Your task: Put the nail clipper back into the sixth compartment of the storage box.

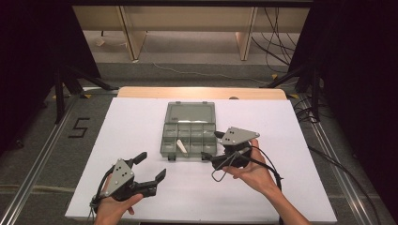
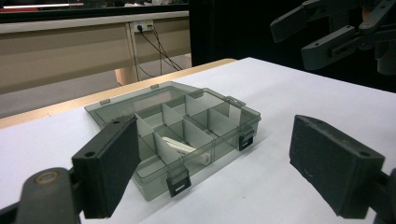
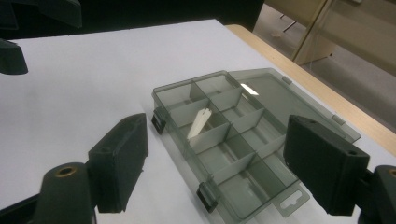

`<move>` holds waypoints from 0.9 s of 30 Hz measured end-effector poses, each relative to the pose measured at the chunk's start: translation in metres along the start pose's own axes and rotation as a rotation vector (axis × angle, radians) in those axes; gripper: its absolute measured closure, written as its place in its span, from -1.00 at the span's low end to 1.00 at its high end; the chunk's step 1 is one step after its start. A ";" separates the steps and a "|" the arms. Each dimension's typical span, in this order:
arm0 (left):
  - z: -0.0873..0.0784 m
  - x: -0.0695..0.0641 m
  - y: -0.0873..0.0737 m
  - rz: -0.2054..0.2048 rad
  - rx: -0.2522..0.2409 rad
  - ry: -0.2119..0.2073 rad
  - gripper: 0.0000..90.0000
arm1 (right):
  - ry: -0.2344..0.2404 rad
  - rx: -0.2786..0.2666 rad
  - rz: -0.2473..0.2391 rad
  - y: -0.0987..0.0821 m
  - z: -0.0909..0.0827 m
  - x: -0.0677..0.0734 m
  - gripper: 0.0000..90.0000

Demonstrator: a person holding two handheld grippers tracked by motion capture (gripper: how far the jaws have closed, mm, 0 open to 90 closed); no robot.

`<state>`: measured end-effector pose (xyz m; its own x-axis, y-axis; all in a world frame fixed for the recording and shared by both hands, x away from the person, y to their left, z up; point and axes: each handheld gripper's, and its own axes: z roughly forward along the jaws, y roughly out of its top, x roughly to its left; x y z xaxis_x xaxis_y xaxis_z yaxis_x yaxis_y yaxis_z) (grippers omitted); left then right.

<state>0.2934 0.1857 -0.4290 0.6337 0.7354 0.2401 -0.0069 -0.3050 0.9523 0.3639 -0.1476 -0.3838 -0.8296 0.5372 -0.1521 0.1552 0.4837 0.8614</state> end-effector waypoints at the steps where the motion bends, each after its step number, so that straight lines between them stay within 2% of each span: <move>1: 0.000 0.000 0.000 0.002 0.001 -0.002 -0.65 | 0.001 -0.005 0.003 -0.001 -0.001 0.000 -0.49; 10: -0.001 0.000 0.000 -0.002 0.009 0.000 -0.65 | -0.015 -0.021 0.021 -0.011 -0.011 -0.001 -0.49; 17: -0.001 0.000 0.000 -0.004 0.009 0.003 -0.65 | -0.009 -0.045 0.047 -0.021 -0.020 -0.003 -0.50; 27: -0.002 0.000 0.001 -0.006 0.007 0.004 -0.65 | -0.037 -0.110 0.066 -0.032 -0.033 0.002 -0.54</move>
<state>0.2920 0.1862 -0.4281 0.6306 0.7396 0.2350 0.0023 -0.3046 0.9525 0.3394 -0.1846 -0.3952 -0.7987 0.5916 -0.1100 0.1469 0.3690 0.9178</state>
